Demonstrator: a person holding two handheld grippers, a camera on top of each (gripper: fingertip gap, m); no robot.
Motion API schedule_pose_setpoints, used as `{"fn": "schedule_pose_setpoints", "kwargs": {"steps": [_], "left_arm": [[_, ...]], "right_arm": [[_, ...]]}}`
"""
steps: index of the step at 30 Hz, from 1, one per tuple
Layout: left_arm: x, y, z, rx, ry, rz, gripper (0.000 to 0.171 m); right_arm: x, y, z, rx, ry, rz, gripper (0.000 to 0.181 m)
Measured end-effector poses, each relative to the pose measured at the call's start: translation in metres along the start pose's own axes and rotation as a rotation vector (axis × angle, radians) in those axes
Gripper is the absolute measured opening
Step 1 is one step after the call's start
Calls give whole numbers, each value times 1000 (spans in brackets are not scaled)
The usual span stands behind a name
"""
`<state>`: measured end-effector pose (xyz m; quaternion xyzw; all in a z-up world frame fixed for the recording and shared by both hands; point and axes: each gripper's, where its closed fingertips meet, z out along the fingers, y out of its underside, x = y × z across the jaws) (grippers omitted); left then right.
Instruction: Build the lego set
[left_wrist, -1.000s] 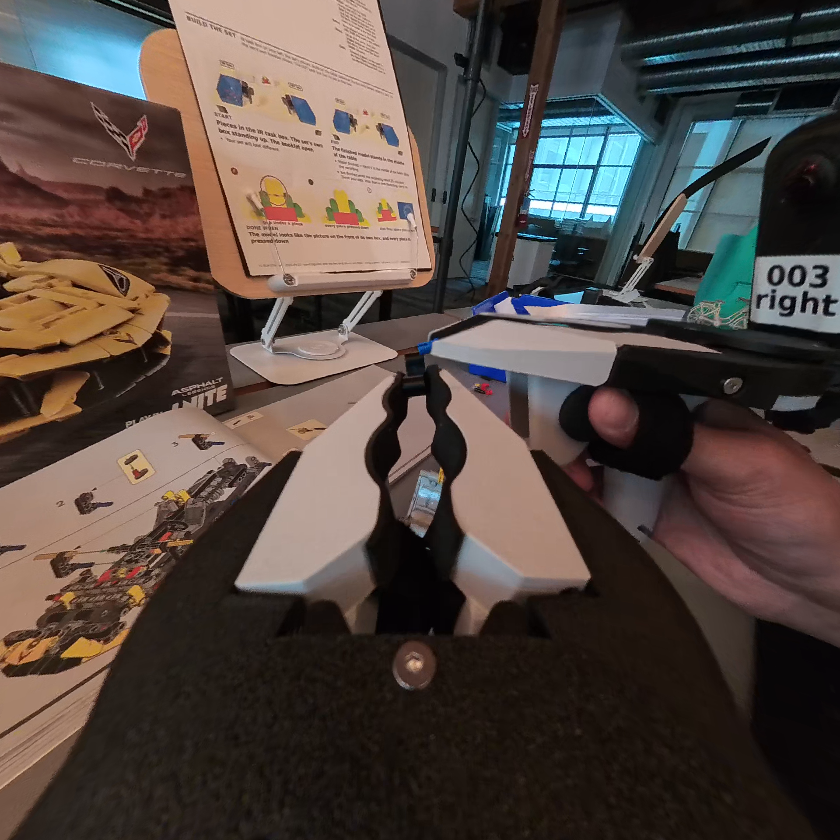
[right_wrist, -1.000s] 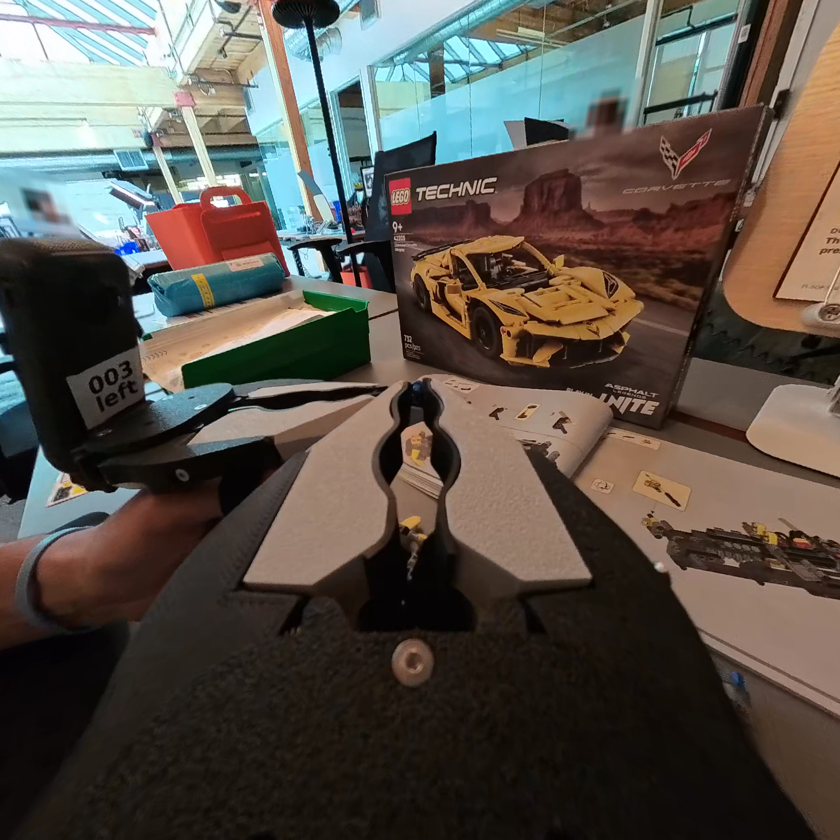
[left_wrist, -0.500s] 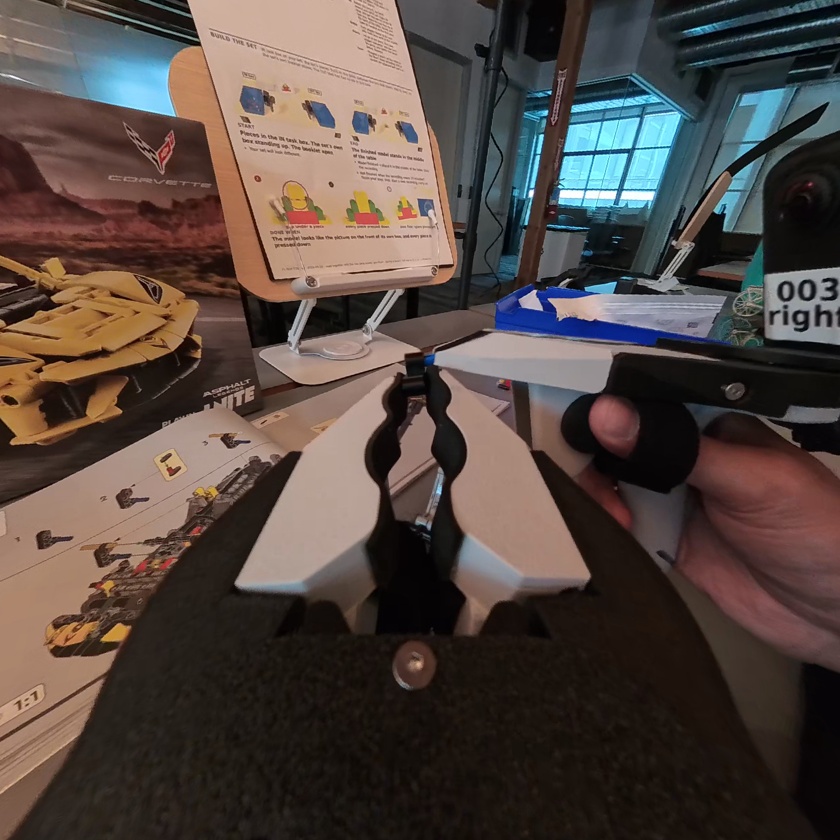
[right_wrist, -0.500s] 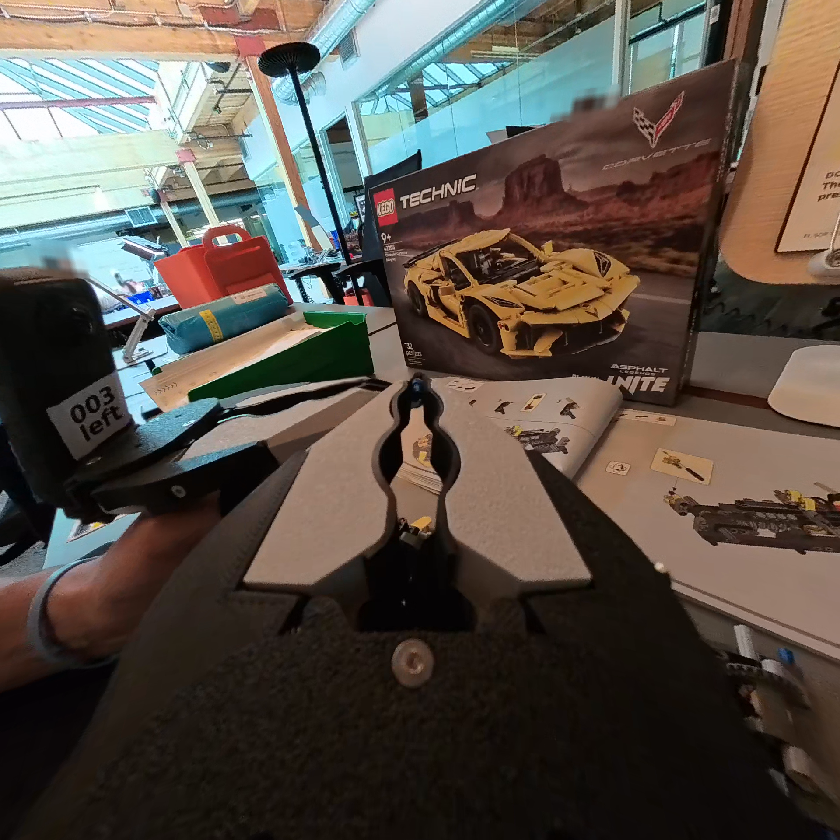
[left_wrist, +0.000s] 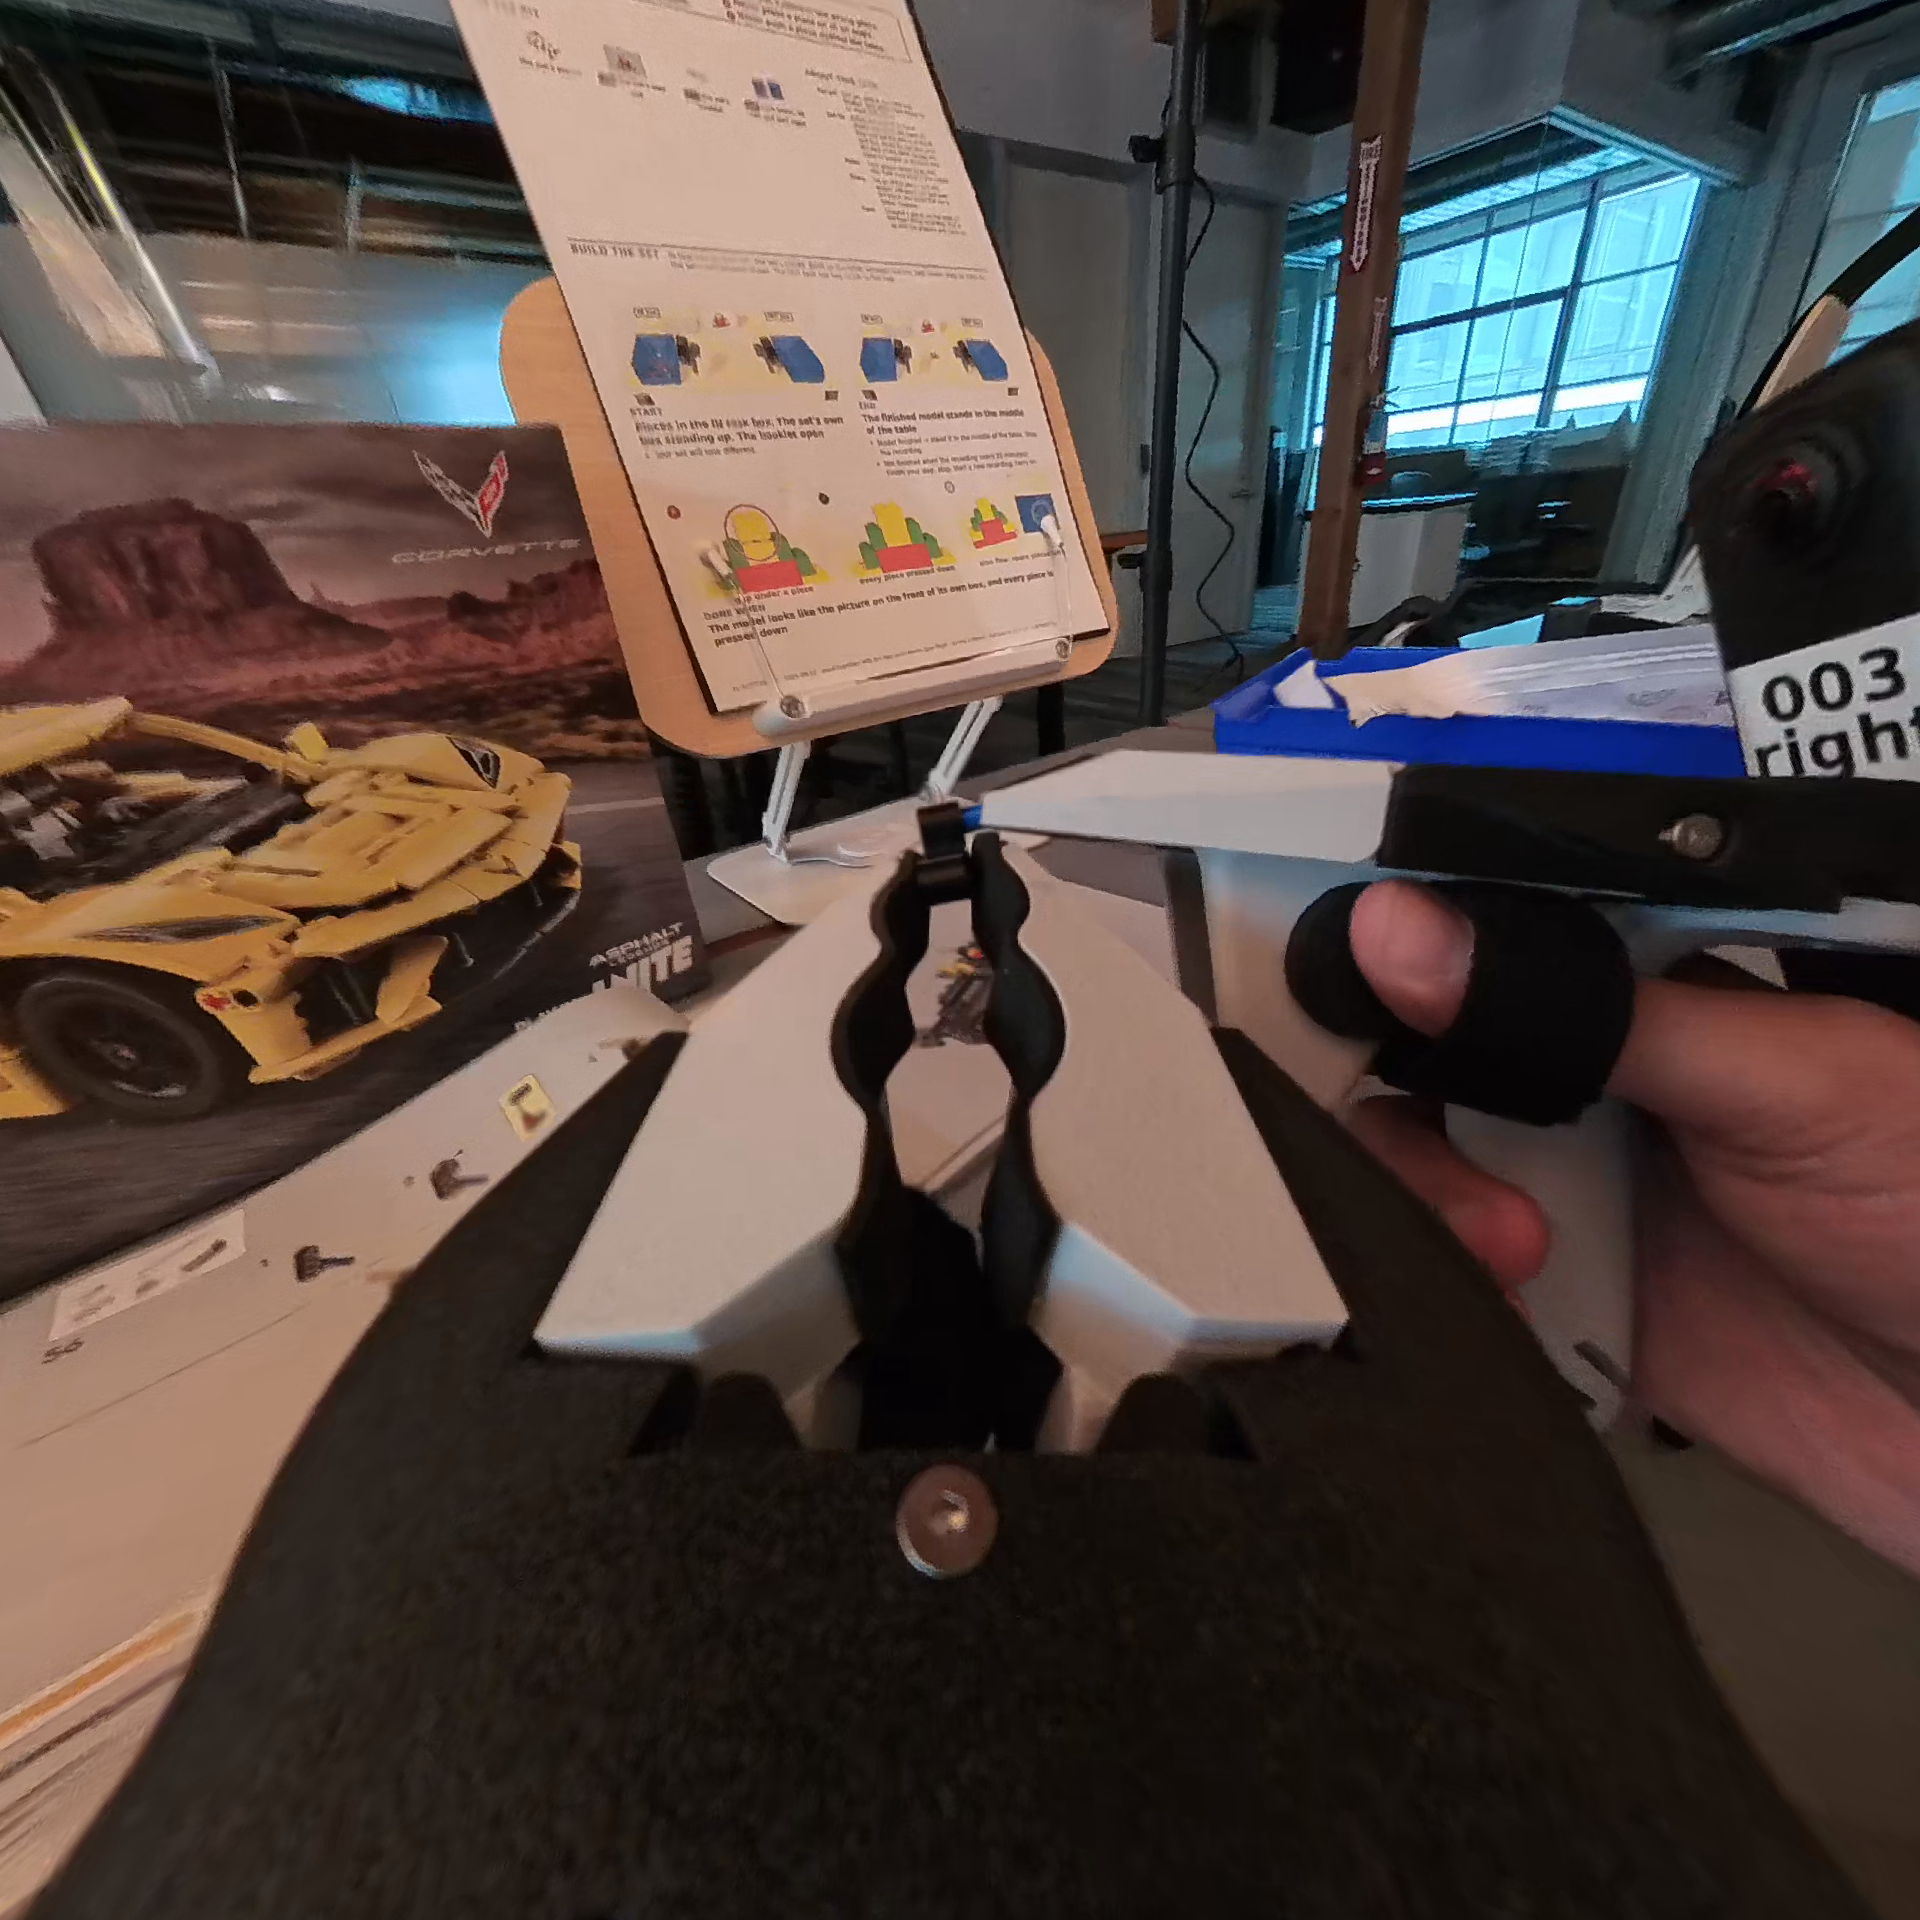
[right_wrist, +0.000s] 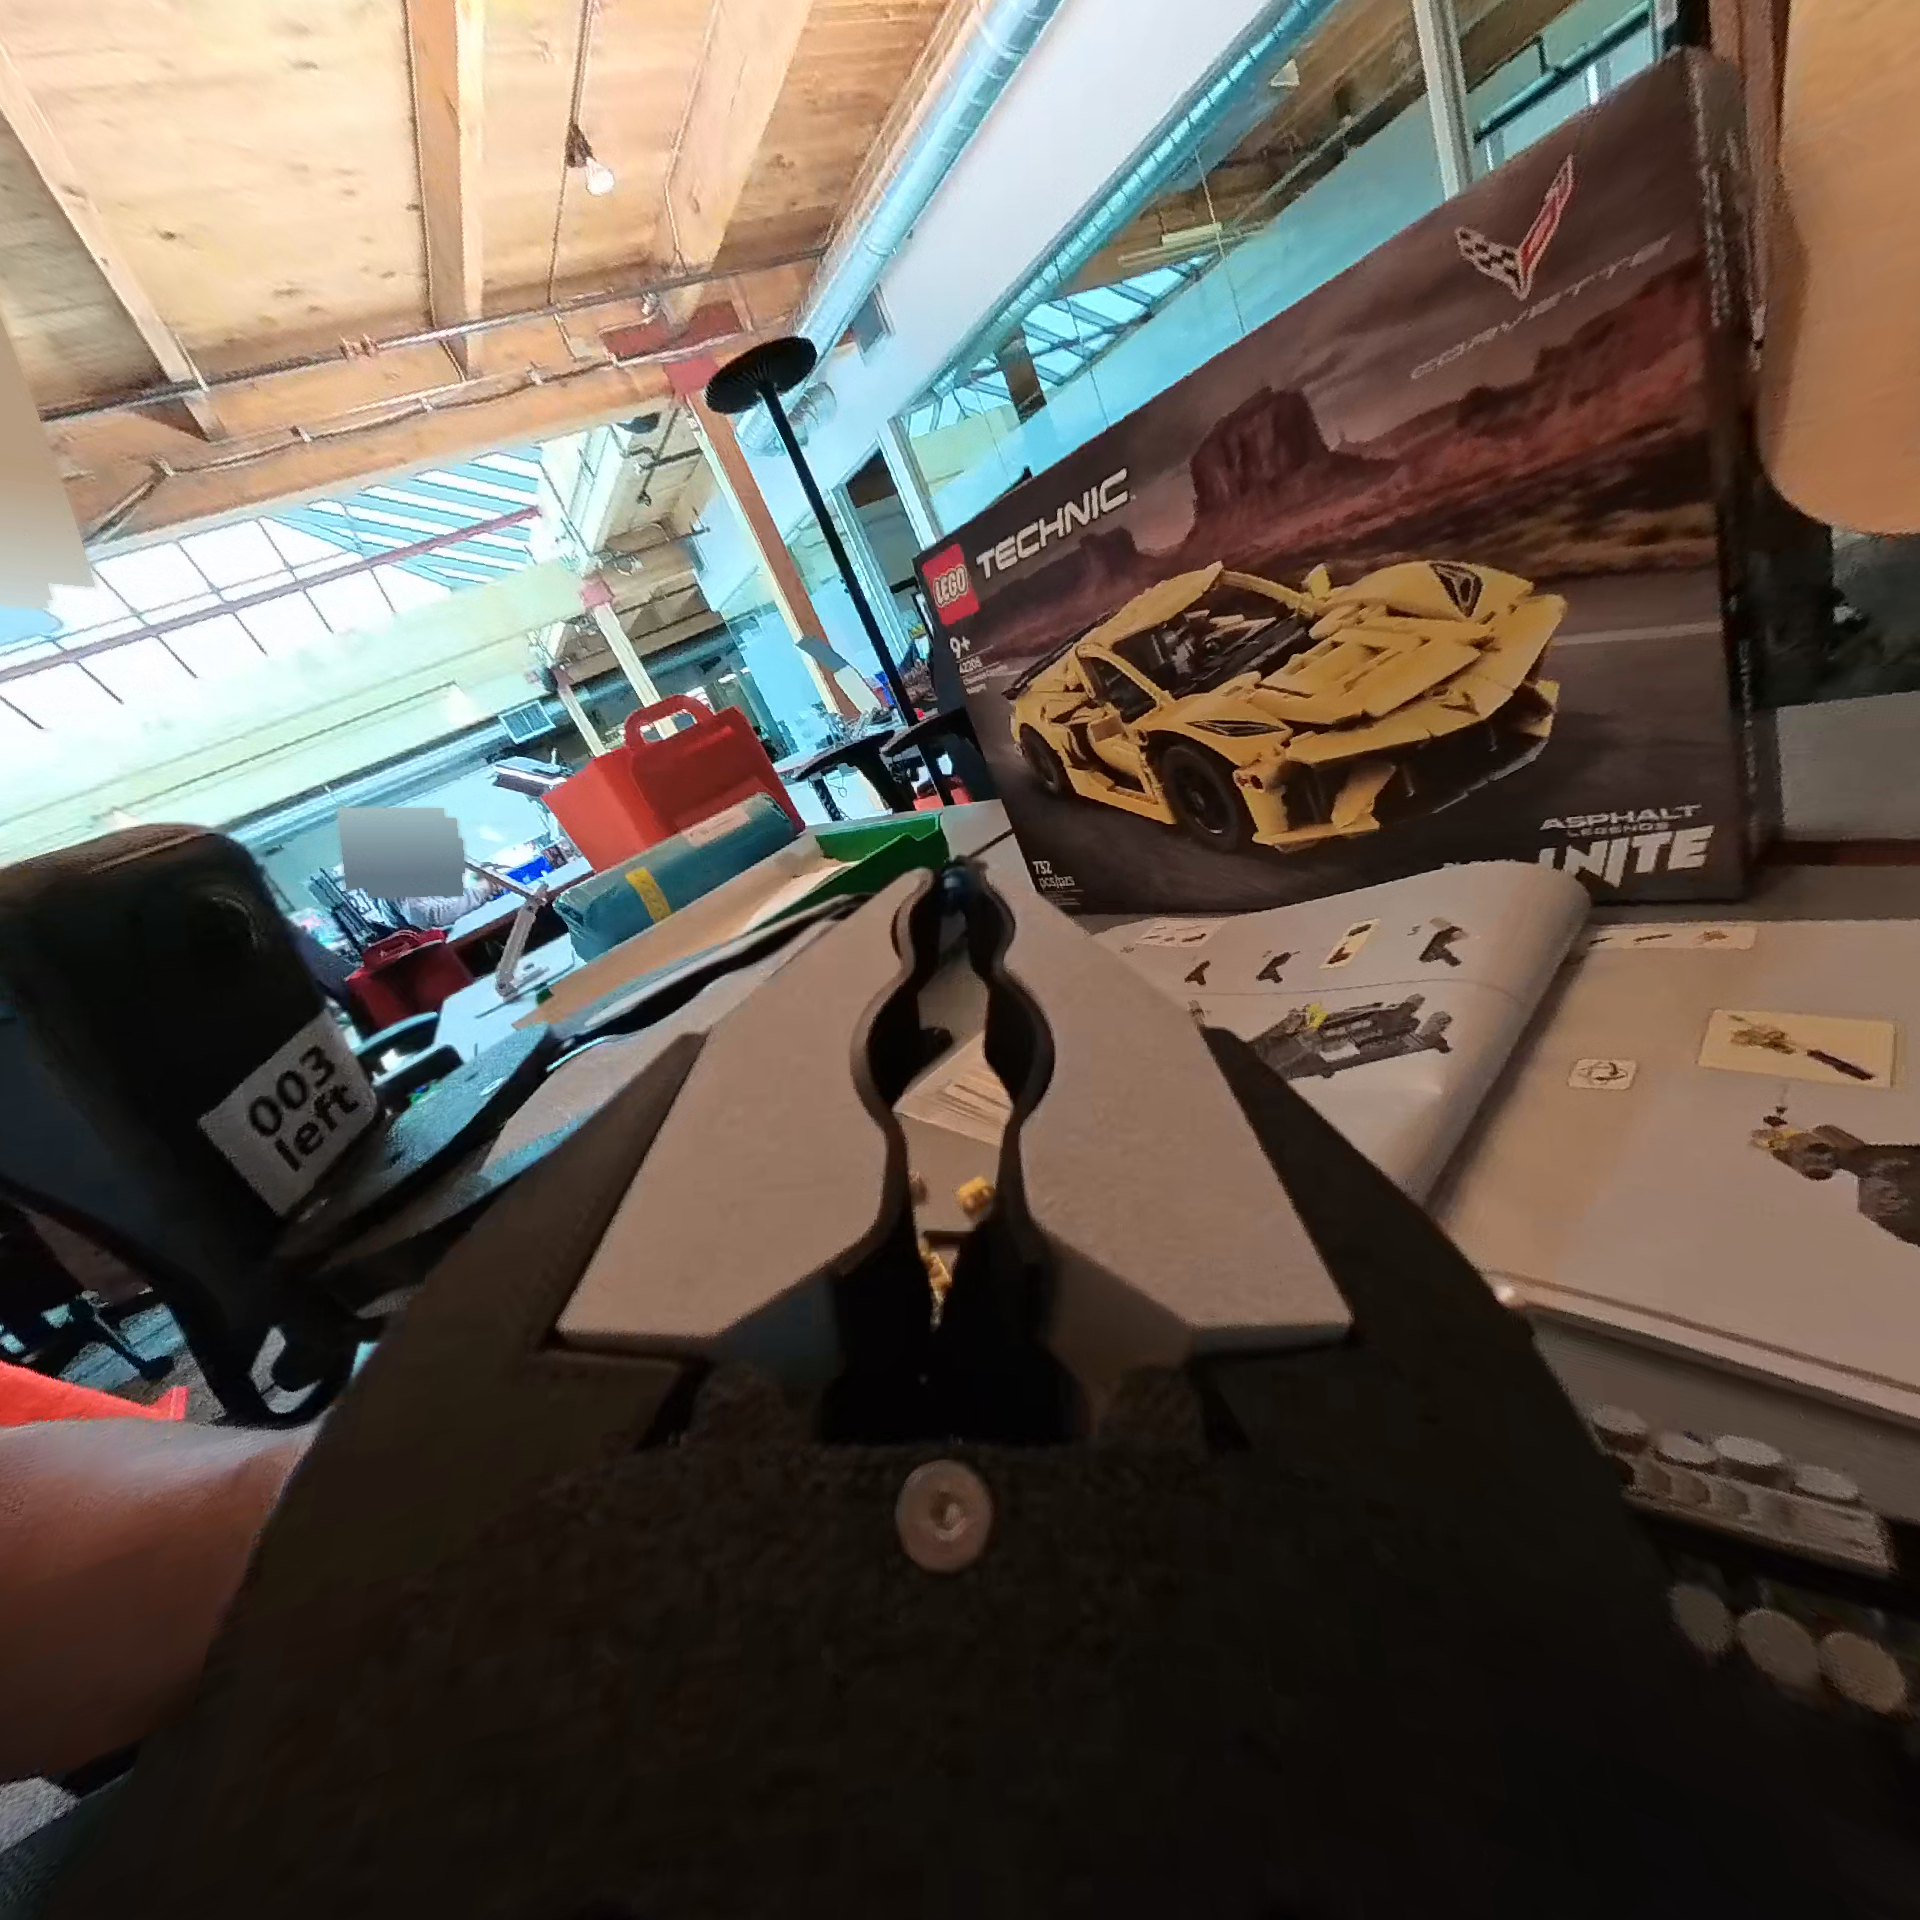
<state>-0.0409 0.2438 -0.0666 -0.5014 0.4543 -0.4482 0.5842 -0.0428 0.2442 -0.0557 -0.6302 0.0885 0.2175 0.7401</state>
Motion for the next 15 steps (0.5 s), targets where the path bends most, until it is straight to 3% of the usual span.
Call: {"fn": "schedule_pose_setpoints", "kwargs": {"steps": [6, 8, 12, 15], "left_arm": [[1, -5, -2, 15, 16, 30, 5], [-1, -6, -3, 25, -11, 44, 5], [-4, -12, -5, 41, -130, 248, 6], [-7, -14, -6, 36, -212, 337, 5]], "right_arm": [[-5, -4, -1, 21, -42, -28, 2], [-5, -3, 1, 44, -89, 104, 2], [-9, -9, 3, 131, -227, 462, 2], [-10, -9, 5, 152, -229, 499, 3]]}}
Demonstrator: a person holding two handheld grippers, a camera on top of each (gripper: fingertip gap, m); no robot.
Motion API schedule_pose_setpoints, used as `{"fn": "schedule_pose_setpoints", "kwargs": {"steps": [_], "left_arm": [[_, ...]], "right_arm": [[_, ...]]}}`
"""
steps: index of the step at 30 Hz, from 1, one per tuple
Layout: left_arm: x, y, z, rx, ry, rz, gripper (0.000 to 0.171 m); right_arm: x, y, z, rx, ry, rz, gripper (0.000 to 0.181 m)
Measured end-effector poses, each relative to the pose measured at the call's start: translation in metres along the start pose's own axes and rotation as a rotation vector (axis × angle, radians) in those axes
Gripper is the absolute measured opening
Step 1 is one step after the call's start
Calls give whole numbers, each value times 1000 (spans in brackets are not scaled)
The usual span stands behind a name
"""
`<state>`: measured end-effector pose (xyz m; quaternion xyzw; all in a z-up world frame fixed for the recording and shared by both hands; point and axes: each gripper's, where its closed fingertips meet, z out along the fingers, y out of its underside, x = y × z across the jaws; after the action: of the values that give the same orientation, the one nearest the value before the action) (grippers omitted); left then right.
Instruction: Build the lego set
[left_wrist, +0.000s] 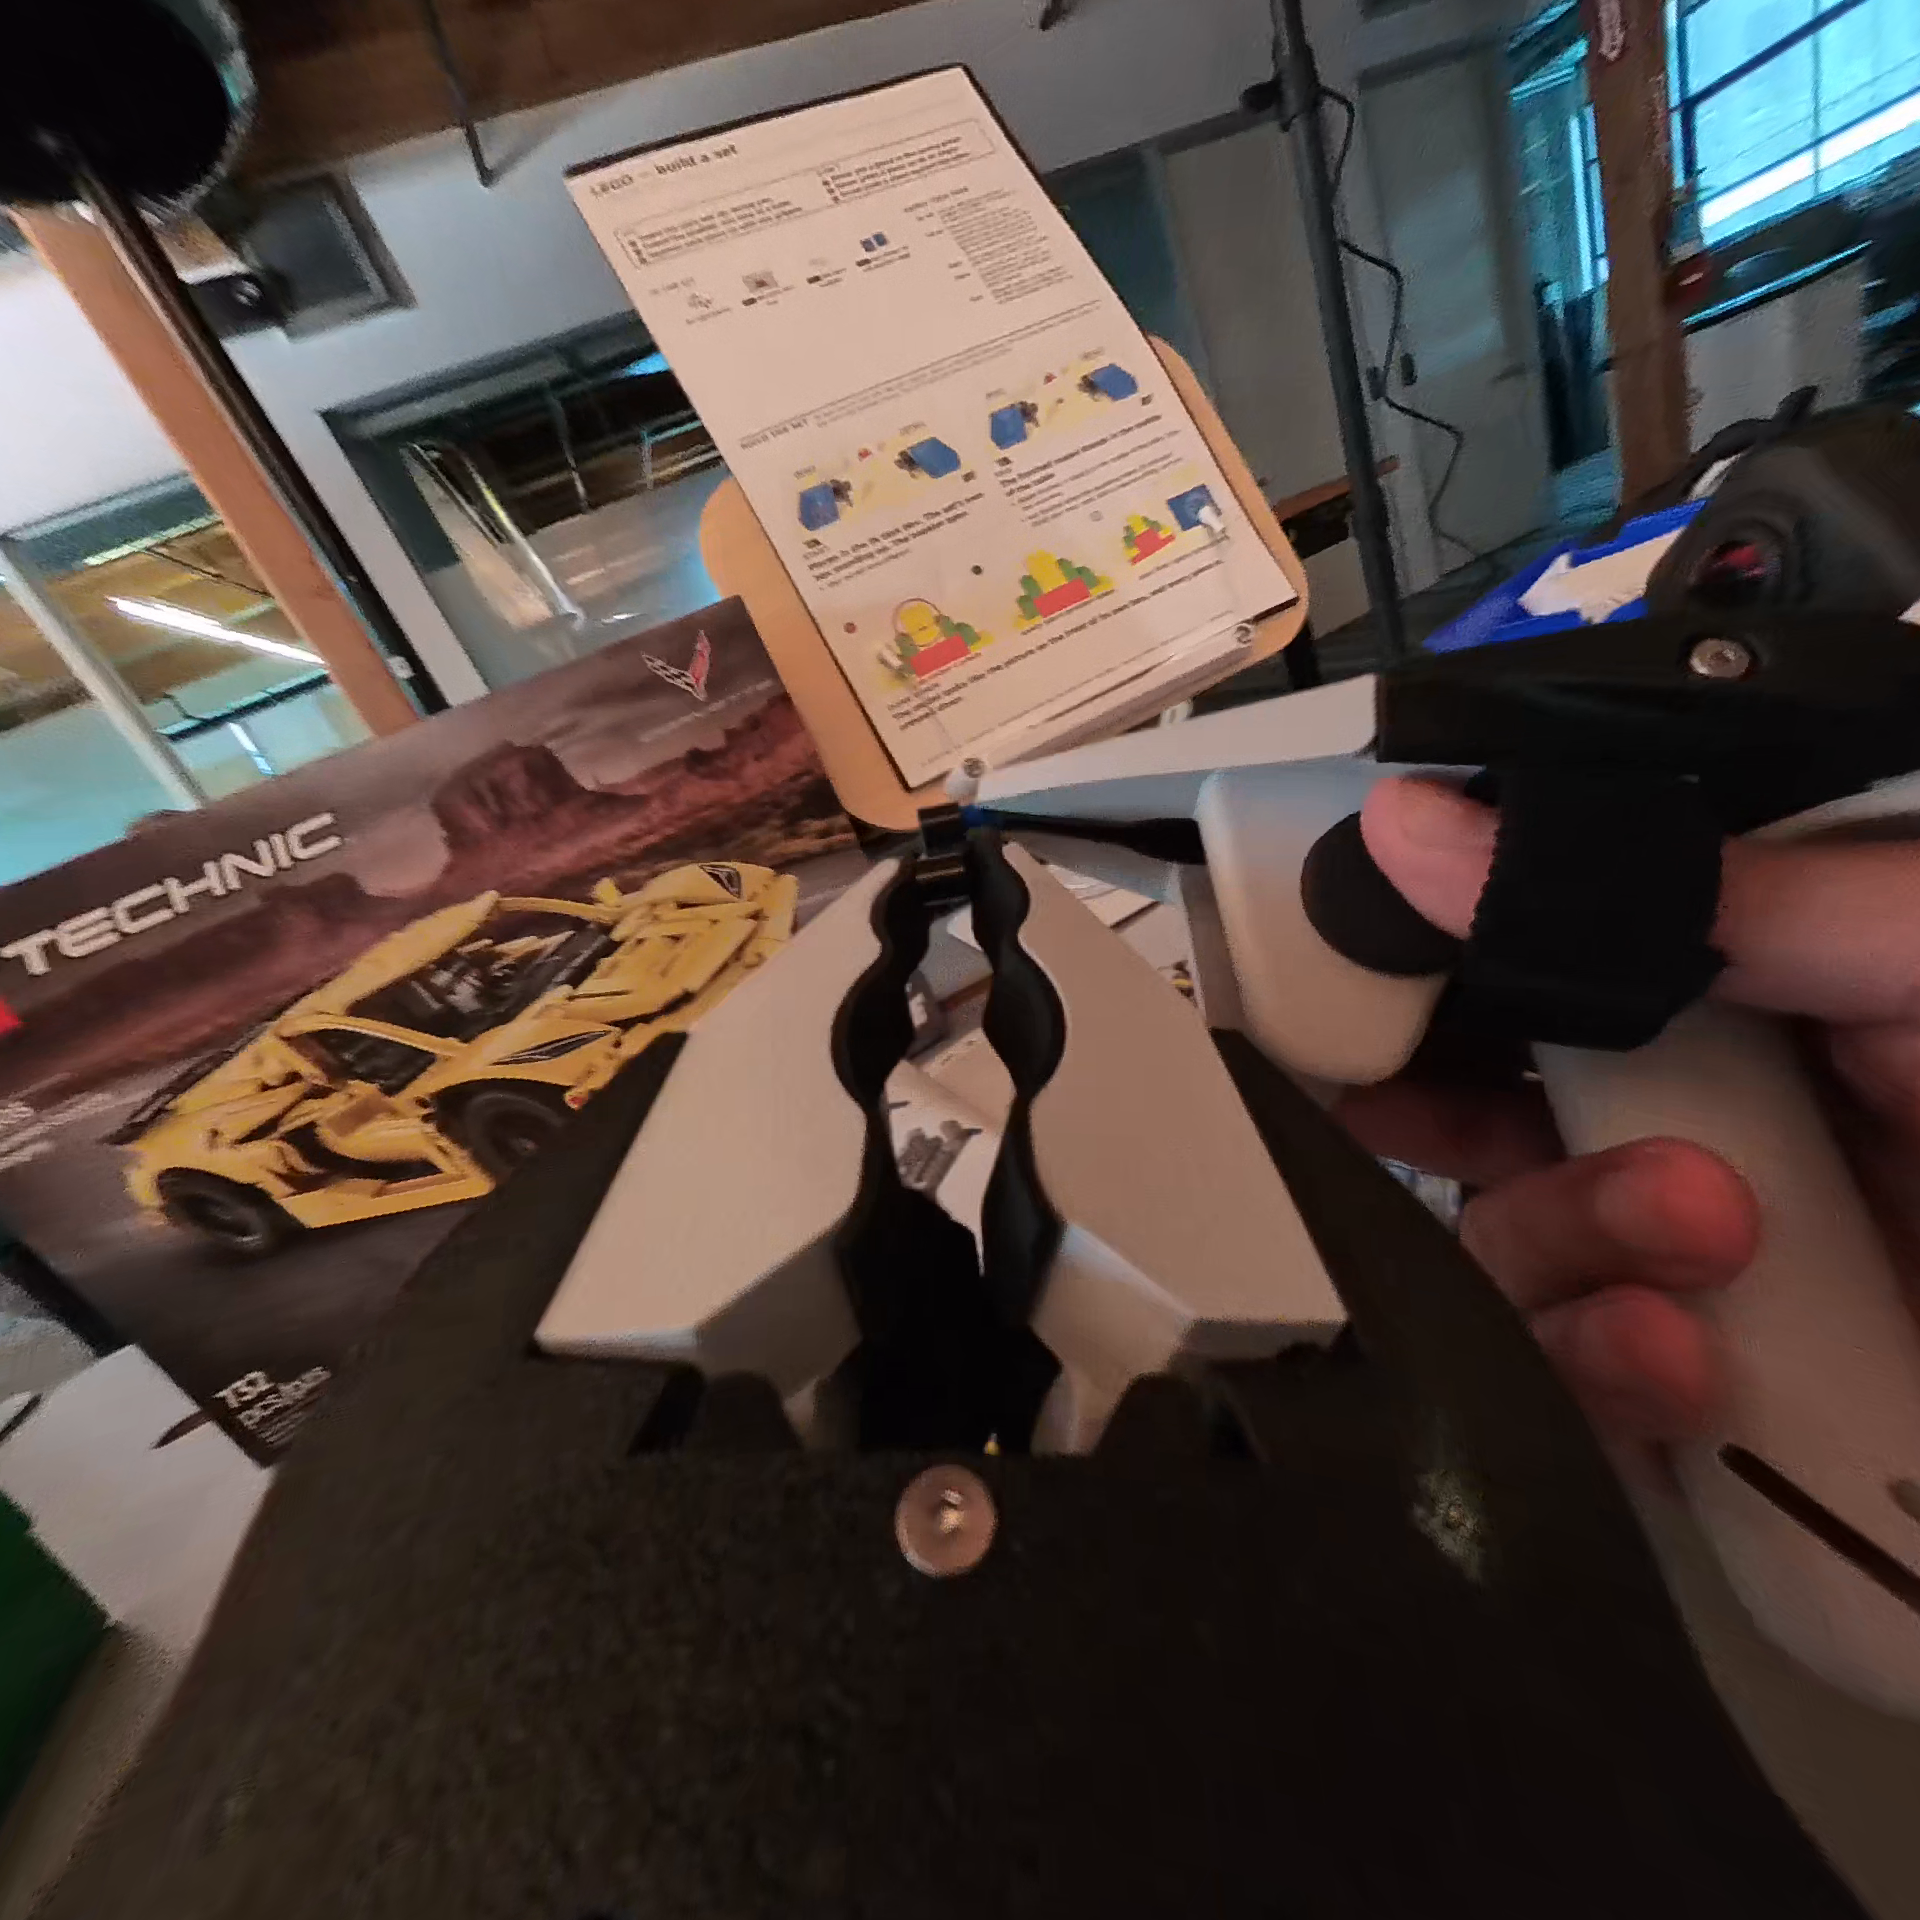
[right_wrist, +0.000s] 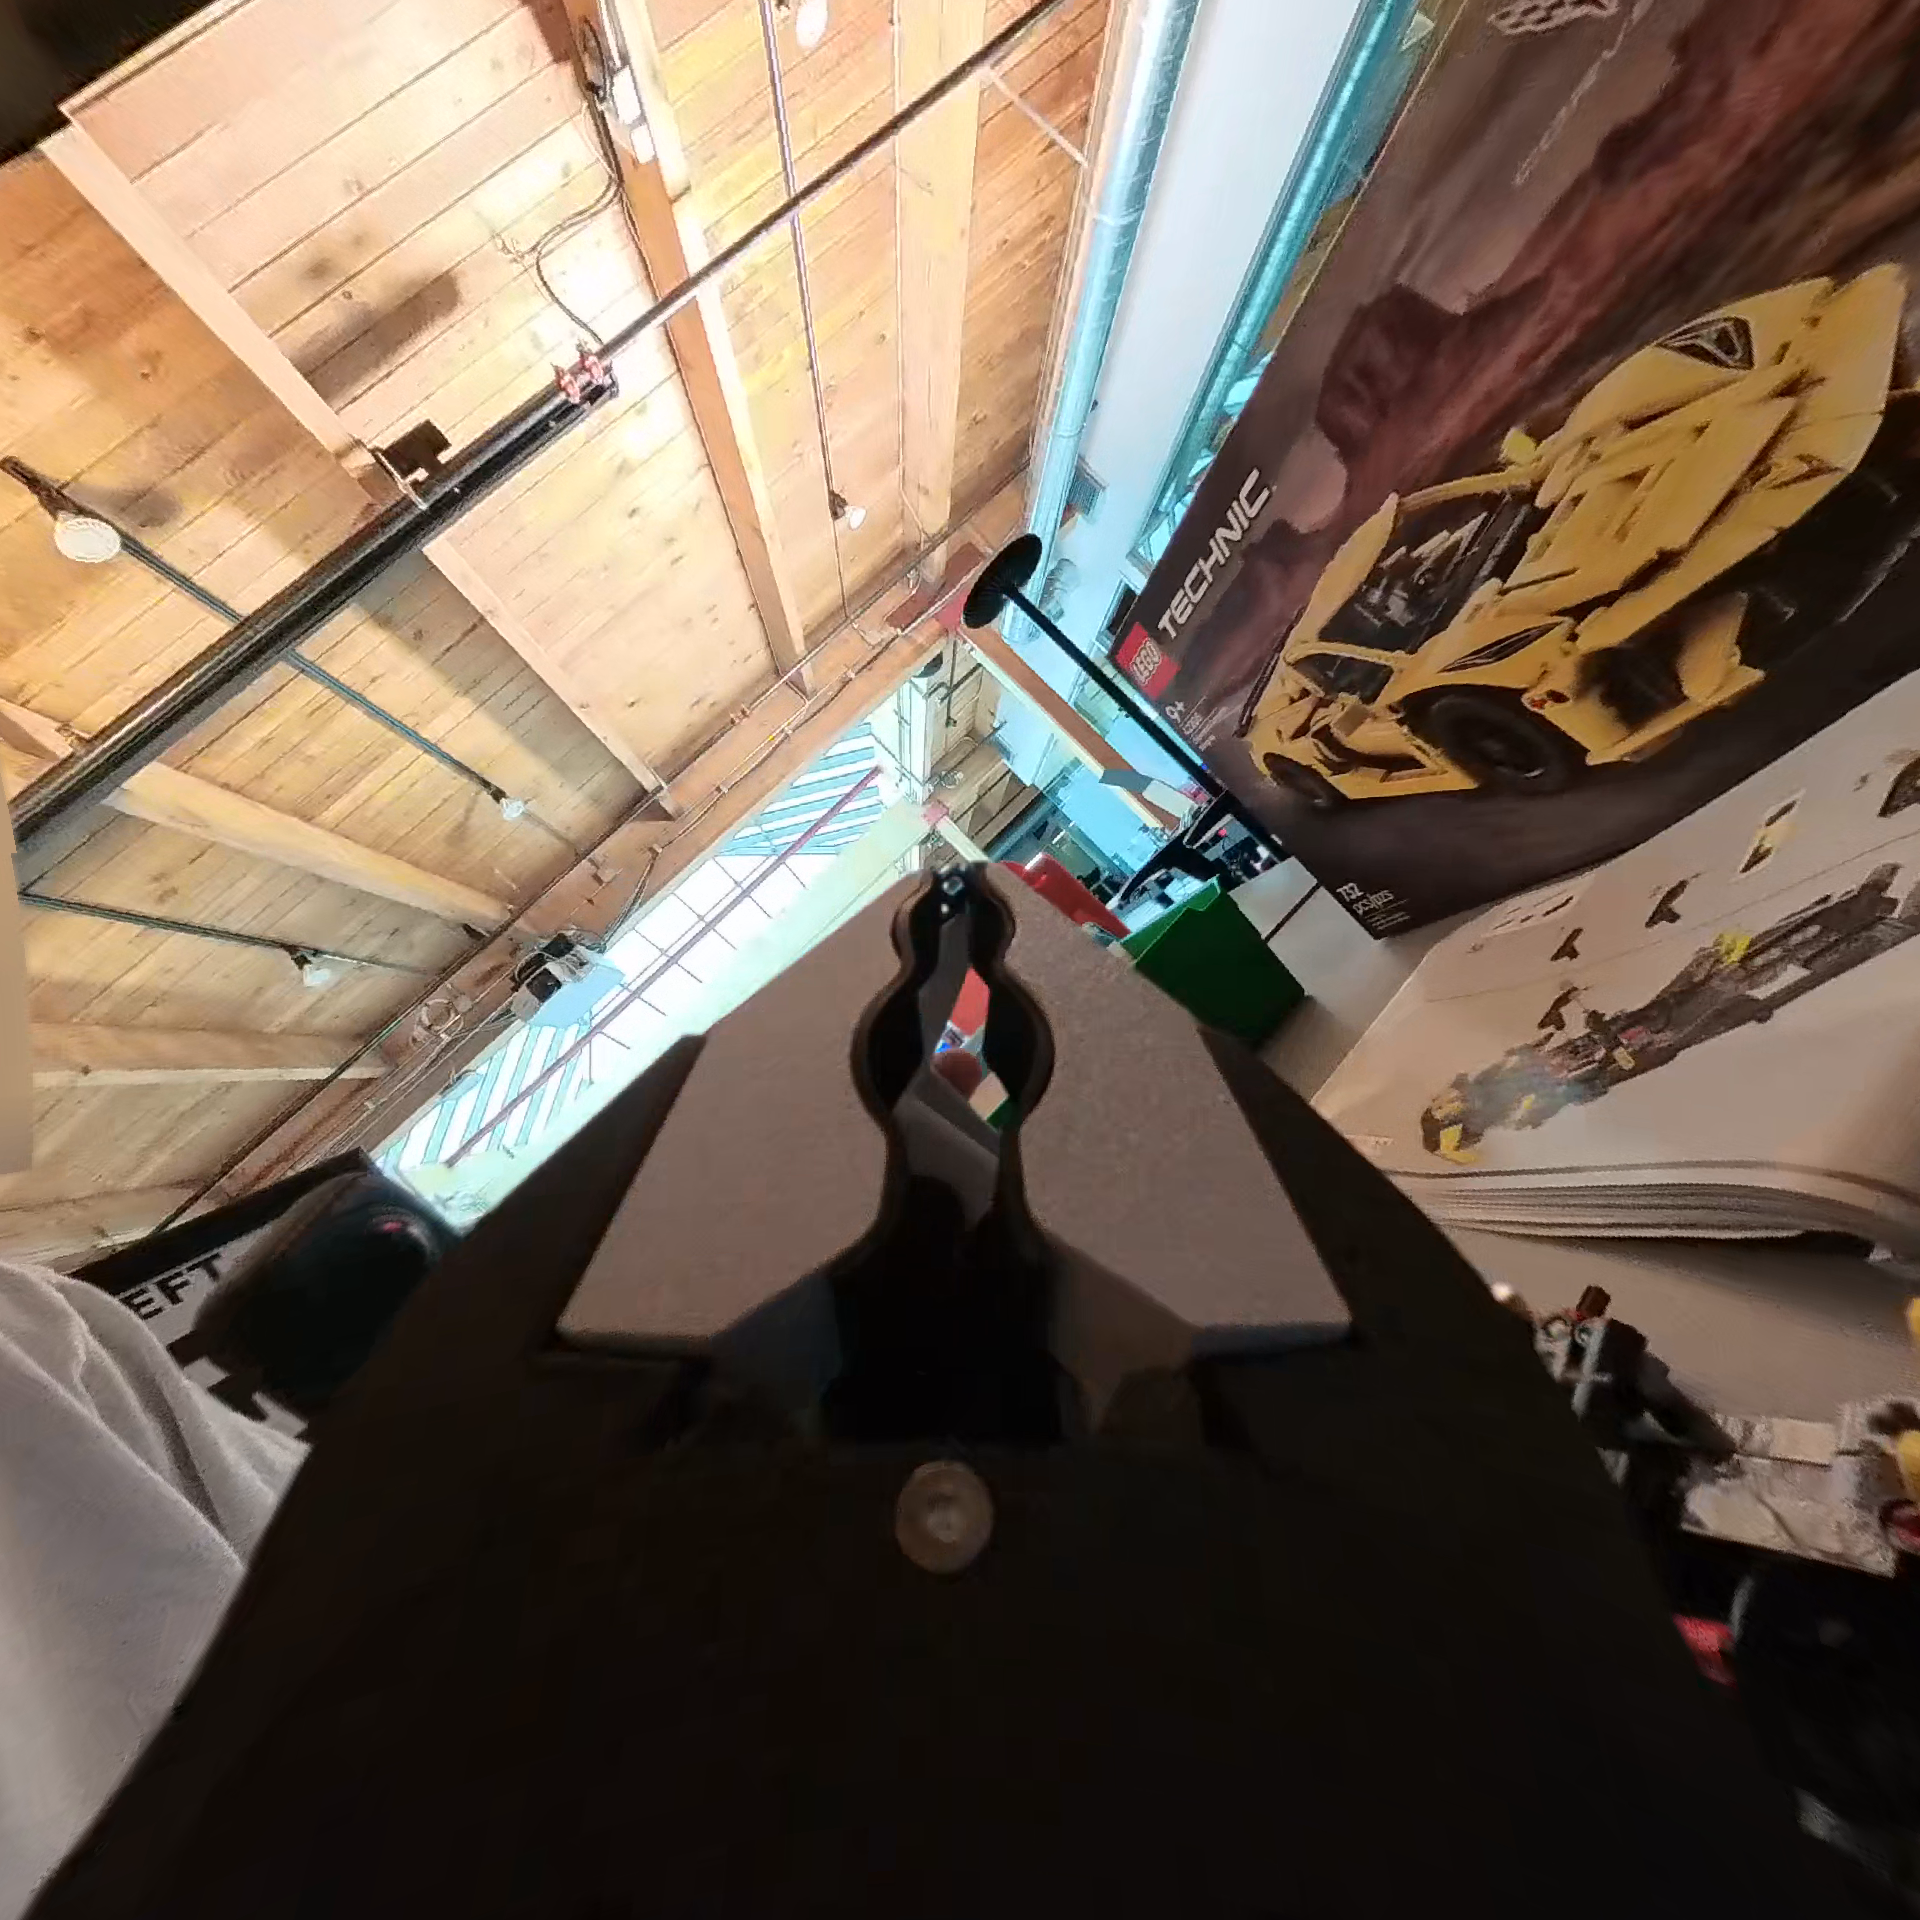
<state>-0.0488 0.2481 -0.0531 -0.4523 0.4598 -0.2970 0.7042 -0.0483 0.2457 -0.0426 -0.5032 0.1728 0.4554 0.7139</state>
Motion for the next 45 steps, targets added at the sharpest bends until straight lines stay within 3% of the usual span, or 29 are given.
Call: {"fn": "schedule_pose_setpoints", "kwargs": {"steps": [3, 10, 16, 24, 33, 45], "left_arm": [[0, -1, 0, -2, -21, 12, 6], [2, -3, -2, 20, 53, -206, 6], [2, -6, -2, 43, 32, -27, 6], [11, -5, 0, 39, 208, -328, 6], [12, -2, 1, 20, 235, -460, 6], [2, -5, -2, 76, 89, 44, 5]], "right_arm": [[-1, -1, 1, 3, 5, -50, 3], [-4, 3, -1, -17, 10, -201, 3], [-7, 0, -1, -18, 8, -246, 3], [-5, -3, -7, -162, 142, -752, 3], [-2, -3, -6, -188, 212, -951, 2], [-6, 1, -2, -142, 6, -235, 3]]}}
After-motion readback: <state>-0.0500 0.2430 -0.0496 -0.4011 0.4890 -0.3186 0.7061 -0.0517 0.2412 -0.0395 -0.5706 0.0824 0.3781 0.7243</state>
